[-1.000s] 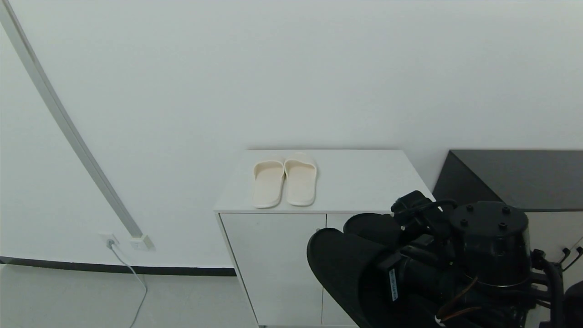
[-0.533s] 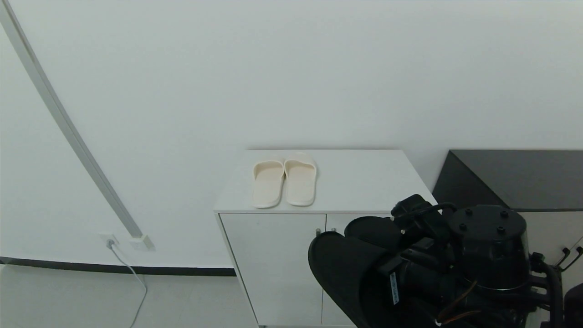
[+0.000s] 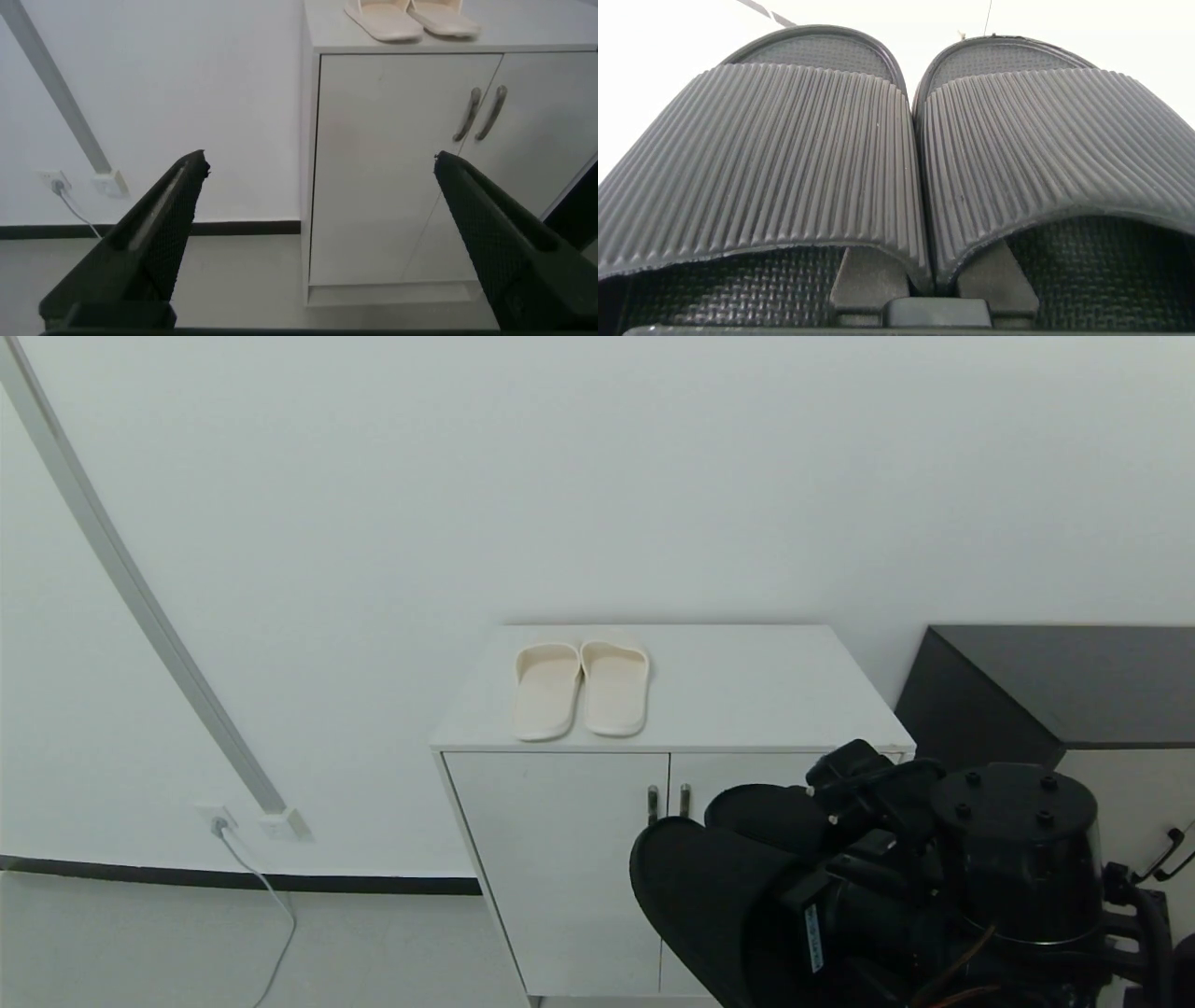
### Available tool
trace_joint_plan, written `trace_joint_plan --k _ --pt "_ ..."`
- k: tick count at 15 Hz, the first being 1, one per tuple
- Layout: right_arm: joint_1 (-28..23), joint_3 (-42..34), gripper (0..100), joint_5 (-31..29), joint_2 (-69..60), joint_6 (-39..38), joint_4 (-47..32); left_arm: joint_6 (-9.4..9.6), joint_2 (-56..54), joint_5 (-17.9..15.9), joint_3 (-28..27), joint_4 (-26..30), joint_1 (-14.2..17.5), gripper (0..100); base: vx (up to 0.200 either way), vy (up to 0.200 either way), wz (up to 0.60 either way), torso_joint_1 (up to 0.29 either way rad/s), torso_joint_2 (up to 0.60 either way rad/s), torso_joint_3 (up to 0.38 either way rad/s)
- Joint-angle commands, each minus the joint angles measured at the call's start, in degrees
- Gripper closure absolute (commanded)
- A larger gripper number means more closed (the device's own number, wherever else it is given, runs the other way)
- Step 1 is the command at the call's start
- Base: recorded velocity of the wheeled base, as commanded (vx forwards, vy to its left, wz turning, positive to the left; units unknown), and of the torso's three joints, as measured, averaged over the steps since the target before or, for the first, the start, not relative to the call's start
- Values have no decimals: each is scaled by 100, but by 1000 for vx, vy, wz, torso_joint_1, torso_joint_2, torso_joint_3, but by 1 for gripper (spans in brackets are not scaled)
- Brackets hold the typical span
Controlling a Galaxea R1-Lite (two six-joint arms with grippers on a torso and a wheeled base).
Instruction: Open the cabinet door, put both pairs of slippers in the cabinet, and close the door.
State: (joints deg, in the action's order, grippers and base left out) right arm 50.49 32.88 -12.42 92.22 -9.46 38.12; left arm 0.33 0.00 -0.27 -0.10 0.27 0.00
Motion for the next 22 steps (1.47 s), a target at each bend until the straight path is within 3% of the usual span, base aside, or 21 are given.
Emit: trace_joint_plan --k 1,14,18,20,22 --pt "4 -53 100 -6 -20 -3 2 11 9 0 1 0 0 0 0 0 0 -178 398 222" --pt "4 -168 100 -6 -38 23 55 2 53 -8 -8 17 -9 0 0 0 0 -216 516 297" --pt "4 -220 100 3 -38 41 64 152 483 -17 -157 -88 -53 0 0 0 0 -183 500 319" --pt "4 -229 100 3 -38 32 64 -182 1960 -114 -939 -756 -264 0 0 0 0 -161 481 322" --pt "13 -238 100 3 -38 32 64 -182 3472 -131 -966 -1820 -817 0 0 0 0 -151 476 327"
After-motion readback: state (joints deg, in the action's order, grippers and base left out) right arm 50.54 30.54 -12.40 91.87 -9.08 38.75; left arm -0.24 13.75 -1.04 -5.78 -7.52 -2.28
